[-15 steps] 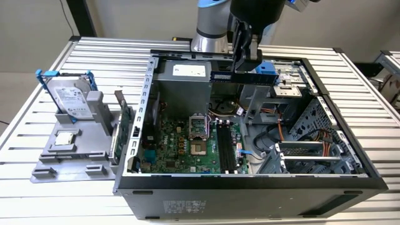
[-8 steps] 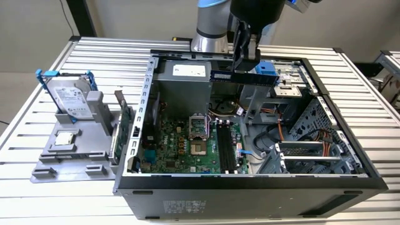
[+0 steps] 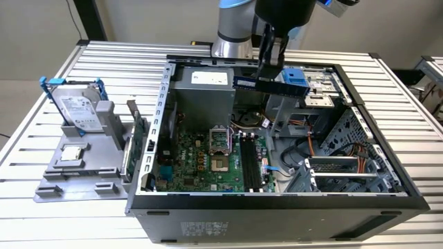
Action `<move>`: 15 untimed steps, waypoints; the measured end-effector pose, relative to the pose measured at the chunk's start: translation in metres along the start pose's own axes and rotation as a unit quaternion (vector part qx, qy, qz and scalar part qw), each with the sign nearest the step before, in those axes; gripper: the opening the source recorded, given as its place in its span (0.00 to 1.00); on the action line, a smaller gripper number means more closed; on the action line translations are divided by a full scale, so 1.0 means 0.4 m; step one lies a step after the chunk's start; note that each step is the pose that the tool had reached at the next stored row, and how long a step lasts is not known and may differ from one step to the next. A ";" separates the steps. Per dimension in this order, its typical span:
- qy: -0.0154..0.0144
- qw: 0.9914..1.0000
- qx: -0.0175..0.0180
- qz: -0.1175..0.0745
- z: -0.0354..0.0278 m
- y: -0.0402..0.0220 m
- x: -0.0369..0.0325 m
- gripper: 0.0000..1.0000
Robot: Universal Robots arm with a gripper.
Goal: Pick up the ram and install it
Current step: 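Insert the ram into the slot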
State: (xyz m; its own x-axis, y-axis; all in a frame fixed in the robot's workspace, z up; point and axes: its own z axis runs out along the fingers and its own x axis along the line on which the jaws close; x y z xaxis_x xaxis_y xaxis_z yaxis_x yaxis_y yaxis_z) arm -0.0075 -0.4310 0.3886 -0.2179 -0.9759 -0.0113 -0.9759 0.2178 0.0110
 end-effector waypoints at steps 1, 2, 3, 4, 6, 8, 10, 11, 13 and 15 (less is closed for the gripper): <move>0.000 1.000 0.000 0.006 0.000 0.000 0.000 0.00; 0.000 1.000 0.000 0.012 0.000 0.000 0.000 0.00; 0.000 1.000 0.000 0.018 0.000 0.000 0.000 0.00; 0.000 1.000 0.000 0.024 0.000 0.000 0.000 0.00; 0.000 0.999 0.000 0.035 0.000 0.000 0.000 0.00; 0.000 0.999 0.001 0.048 0.000 0.000 0.000 0.00; -0.001 0.998 0.001 0.059 0.000 0.000 0.000 0.00; -0.001 0.998 0.001 0.065 0.000 0.000 0.000 0.00; -0.001 0.997 0.001 0.076 0.000 0.000 0.000 0.00; -0.001 0.996 0.001 0.088 0.000 0.000 0.000 0.00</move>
State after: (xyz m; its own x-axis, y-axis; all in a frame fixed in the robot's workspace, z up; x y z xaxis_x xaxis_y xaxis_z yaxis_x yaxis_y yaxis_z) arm -0.0075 -0.4310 0.3885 -0.3855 -0.9226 -0.0113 -0.9227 0.3854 0.0110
